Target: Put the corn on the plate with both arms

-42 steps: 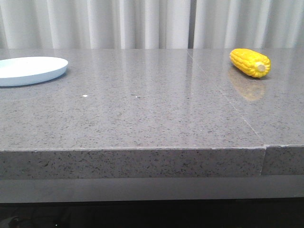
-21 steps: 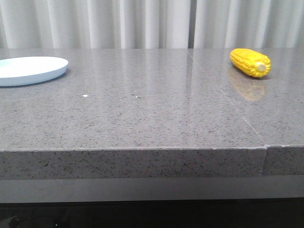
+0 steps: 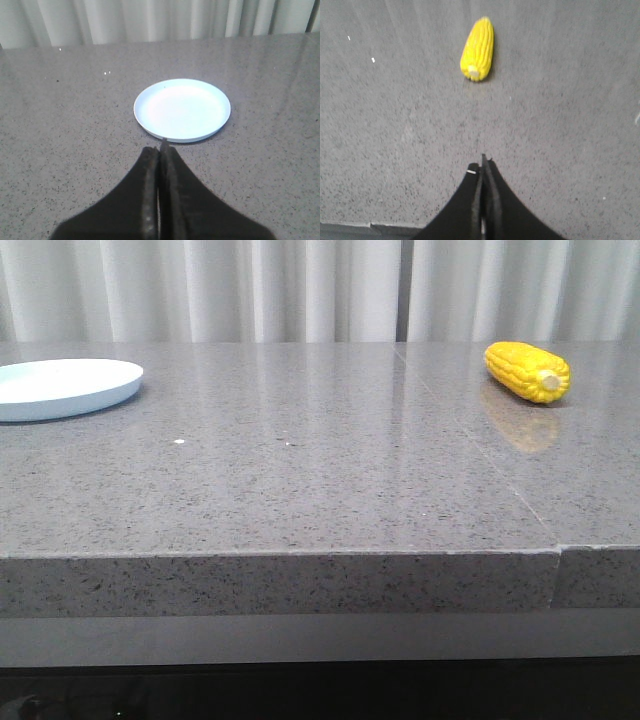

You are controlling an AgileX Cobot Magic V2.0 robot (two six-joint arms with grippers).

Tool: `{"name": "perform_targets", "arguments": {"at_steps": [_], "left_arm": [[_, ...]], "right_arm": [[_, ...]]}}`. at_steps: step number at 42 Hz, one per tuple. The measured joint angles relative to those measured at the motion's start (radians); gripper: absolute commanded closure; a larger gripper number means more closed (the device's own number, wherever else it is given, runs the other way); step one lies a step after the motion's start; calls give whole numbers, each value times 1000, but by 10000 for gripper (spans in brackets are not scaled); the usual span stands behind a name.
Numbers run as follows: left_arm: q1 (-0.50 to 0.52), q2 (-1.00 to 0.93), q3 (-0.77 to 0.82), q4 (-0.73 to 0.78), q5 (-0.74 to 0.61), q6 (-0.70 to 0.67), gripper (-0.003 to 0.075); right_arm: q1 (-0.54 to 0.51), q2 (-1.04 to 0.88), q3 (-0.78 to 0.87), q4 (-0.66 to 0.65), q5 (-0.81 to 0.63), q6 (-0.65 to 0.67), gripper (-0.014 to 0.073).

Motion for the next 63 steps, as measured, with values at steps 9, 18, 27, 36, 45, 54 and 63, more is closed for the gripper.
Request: {"name": "perform_targets", "arguments": {"at_steps": [9, 18, 27, 36, 45, 54, 63], "left_arm": [[0, 9, 15, -2, 6, 0, 740], [0, 9, 30, -2, 13, 0, 616], [0, 9, 32, -2, 13, 0, 249], [0, 22, 27, -2, 40, 0, 244], [0, 183, -60, -2, 187, 23, 247], [0, 398, -171, 14, 262, 53, 246], [65, 637, -308, -13, 301, 89, 247]], "right_arm": [[0, 68, -1, 0, 7, 0, 659], [0, 72, -1, 0, 18, 0, 465], [0, 72, -1, 0, 35, -18, 67], [0, 72, -1, 0, 41, -21, 64], [0, 72, -1, 0, 43, -21, 64], [0, 72, -1, 0, 43, -21, 64], [0, 72, -1, 0, 43, -21, 64]]}}
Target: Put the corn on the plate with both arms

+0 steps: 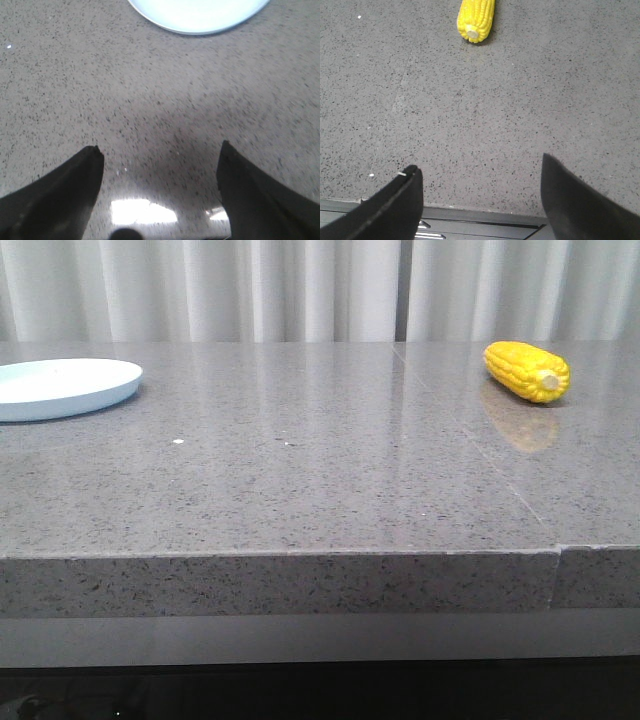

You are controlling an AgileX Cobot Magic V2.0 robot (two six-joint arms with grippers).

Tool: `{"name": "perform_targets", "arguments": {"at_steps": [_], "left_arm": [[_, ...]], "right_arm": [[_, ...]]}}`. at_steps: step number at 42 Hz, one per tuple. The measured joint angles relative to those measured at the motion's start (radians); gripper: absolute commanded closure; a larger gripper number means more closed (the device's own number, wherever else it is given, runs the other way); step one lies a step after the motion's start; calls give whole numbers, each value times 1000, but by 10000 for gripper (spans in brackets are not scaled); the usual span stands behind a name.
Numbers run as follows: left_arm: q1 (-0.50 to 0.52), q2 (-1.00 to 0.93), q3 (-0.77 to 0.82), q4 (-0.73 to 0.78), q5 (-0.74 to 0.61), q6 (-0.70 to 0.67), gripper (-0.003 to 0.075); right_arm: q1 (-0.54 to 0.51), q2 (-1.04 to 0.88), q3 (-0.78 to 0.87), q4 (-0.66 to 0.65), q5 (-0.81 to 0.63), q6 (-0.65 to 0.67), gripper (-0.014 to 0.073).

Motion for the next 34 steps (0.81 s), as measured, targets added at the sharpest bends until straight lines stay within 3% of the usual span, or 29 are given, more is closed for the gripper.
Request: {"name": "perform_targets", "arguments": {"at_steps": [13, 34], "left_arm": [[186, 272, -180, -352, -91, 227, 247], [190, 666, -427, -394, -134, 250, 247]], "right_arm": [[0, 0, 0, 0, 1, 0, 64], [0, 0, 0, 0, 1, 0, 64]]}}
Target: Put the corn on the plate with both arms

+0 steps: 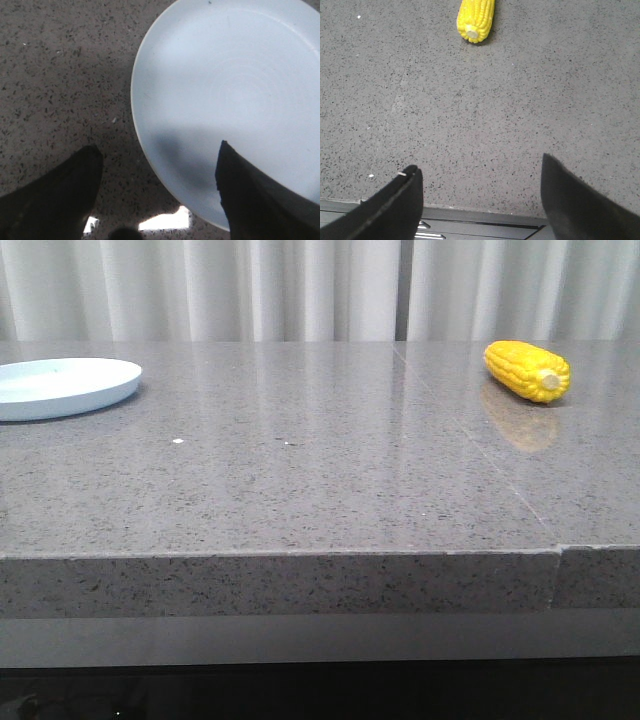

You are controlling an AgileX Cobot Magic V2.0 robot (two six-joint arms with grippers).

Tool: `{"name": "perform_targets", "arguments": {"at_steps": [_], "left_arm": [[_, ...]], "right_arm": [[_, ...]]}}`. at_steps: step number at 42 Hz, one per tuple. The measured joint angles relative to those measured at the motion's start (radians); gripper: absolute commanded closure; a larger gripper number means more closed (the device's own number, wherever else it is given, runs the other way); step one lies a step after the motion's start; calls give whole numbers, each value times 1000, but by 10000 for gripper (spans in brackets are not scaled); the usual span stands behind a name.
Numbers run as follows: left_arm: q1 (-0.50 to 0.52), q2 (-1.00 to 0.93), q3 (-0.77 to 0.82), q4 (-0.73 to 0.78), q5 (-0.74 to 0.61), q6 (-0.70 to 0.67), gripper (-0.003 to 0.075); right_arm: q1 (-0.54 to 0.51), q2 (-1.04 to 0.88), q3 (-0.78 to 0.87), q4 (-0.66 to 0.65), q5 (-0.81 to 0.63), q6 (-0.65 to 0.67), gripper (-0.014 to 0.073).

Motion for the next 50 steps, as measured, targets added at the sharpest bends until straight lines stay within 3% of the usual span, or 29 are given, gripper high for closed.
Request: {"name": "perform_targets", "arguments": {"at_steps": [14, 27, 39, 50], "left_arm": [[-19, 112, -71, -2, -47, 1, 274], [-38, 159, -109, -2, -42, 1, 428], [-38, 159, -109, 17, -35, 1, 738], [-40, 157, -122, 26, -29, 1, 740]], "right_arm": [[0, 0, 0, 0, 0, 0, 64], [0, 0, 0, 0, 0, 0, 64], [0, 0, 0, 0, 0, 0, 64], [0, 0, 0, 0, 0, -2, 64]]}}
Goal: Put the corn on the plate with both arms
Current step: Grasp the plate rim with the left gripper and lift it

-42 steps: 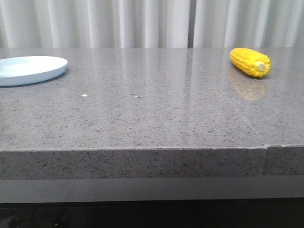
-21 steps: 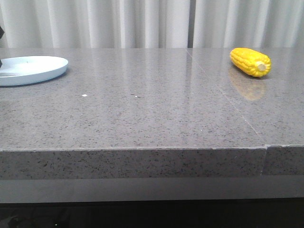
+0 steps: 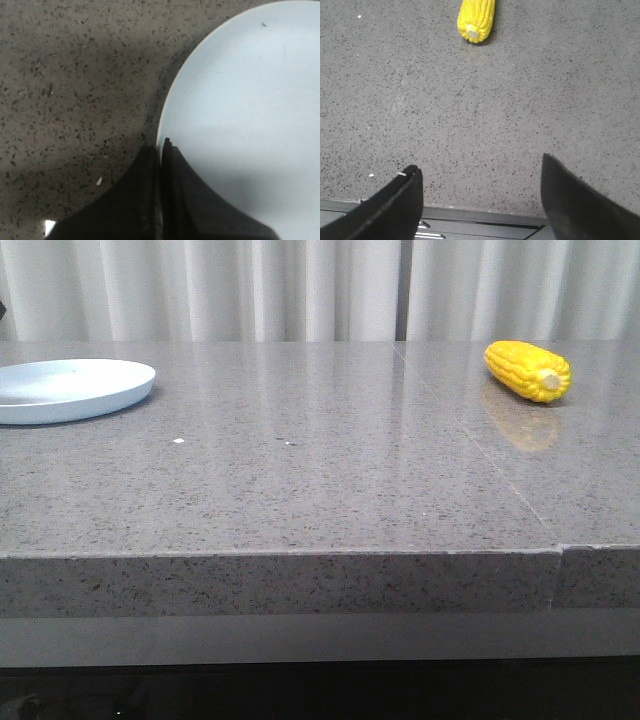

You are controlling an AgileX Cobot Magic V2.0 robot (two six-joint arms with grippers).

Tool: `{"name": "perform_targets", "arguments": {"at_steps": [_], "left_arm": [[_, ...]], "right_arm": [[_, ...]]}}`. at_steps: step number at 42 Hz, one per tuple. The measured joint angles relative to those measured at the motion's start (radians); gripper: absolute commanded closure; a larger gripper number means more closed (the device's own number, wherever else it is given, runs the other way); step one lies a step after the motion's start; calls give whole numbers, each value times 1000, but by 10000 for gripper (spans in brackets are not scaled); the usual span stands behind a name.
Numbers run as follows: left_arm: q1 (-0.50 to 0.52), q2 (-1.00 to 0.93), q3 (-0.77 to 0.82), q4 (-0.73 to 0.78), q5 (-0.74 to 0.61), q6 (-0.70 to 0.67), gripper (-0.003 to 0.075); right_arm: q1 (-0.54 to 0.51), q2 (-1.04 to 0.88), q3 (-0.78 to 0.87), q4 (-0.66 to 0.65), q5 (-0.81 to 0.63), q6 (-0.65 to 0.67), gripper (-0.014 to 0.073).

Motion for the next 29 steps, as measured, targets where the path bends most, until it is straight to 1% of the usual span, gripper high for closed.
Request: {"name": "perform_targets", "arguments": {"at_steps": [11, 15, 20, 29], "left_arm": [[-3, -131, -2, -35, 29, 2, 740], [-23, -180, -4, -38, 49, 2, 740], [-76, -224, -4, -40, 63, 2, 740], [-227, -223, -6, -77, 69, -5, 740]], "right_arm": [[0, 0, 0, 0, 0, 0, 64], [0, 0, 0, 0, 0, 0, 64], [0, 0, 0, 0, 0, 0, 64], [0, 0, 0, 0, 0, 0, 64]]}}
